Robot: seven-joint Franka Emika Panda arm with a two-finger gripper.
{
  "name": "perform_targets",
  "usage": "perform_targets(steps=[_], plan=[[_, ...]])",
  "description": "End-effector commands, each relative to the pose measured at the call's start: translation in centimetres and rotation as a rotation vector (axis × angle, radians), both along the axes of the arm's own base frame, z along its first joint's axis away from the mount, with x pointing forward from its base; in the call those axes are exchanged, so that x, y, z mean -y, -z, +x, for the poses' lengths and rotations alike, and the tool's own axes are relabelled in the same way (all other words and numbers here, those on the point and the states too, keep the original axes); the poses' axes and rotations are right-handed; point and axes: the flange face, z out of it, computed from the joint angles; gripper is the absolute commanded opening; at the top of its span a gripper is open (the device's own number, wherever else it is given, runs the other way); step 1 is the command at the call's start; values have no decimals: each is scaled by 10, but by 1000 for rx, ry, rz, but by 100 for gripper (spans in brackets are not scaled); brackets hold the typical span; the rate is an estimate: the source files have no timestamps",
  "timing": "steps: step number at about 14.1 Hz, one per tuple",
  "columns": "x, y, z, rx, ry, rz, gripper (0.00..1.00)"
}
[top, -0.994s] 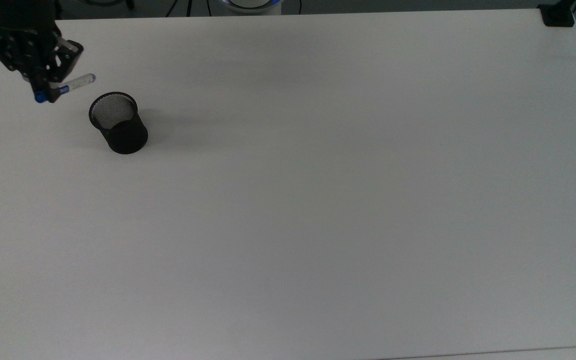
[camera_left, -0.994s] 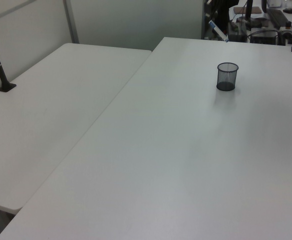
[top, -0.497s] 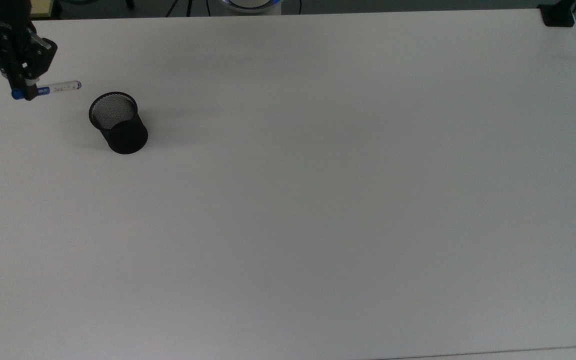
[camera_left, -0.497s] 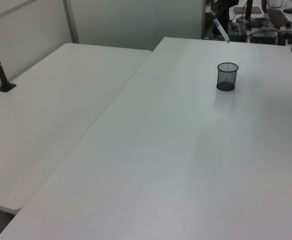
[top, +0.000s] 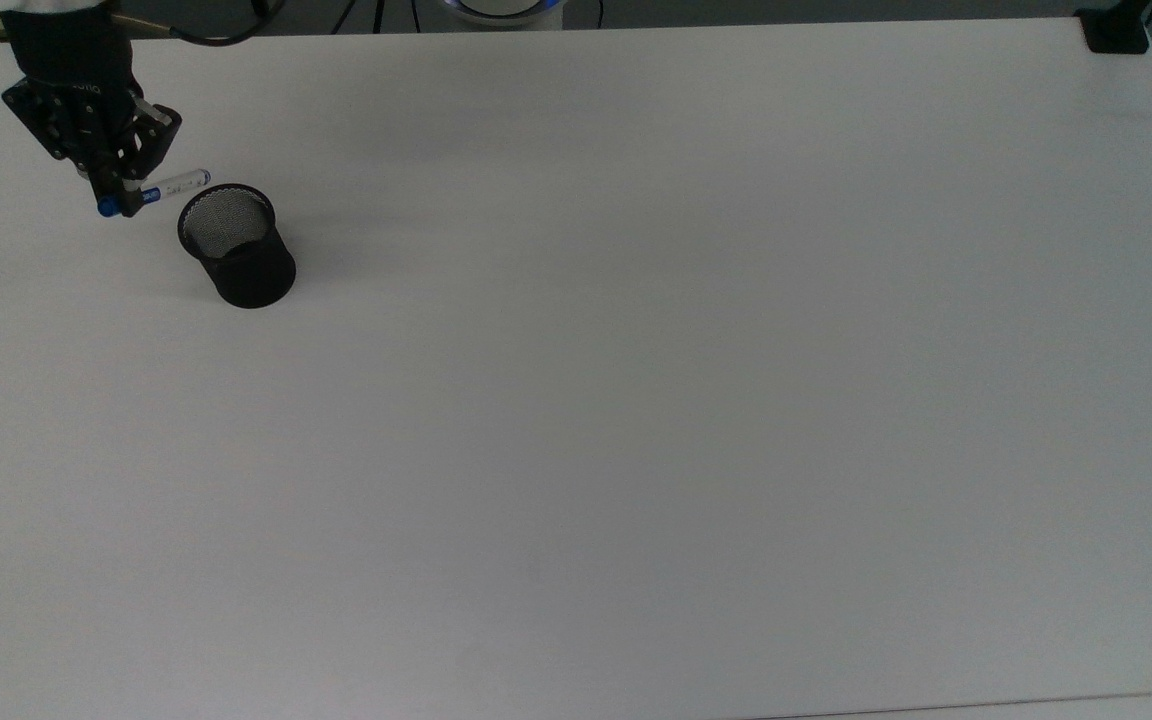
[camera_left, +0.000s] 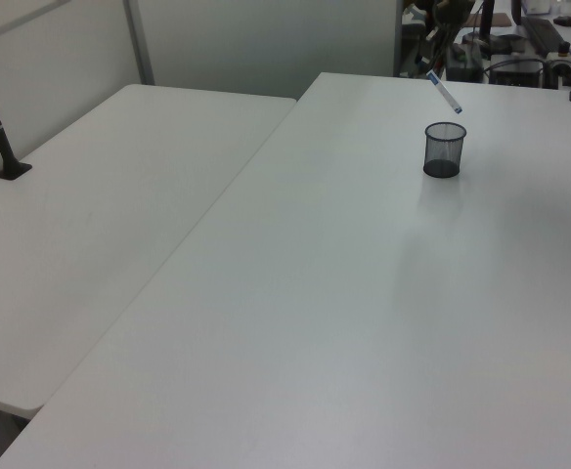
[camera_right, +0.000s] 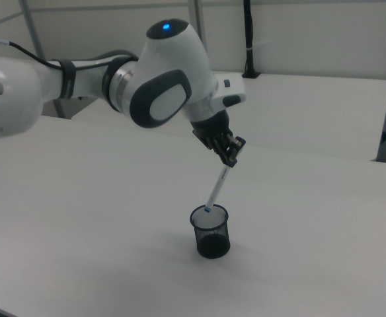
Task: Insert the marker
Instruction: 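Tilt the marker upright and lower it into the pen cup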
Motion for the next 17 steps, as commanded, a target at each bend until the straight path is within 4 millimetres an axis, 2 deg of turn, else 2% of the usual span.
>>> perform_targets(steps=[1,6,9,15,16,17], plan=[[-11,19,-12,54,-23,-18,2],[-17,43,-19,47,-25,-15,2],[-31,60,-19,89,-31,-31,2],[-34,59,-26,96,-33,-34,3],[-34,59,-26,96,-32,-33,5],[-33,59,-26,95,-32,-33,12]])
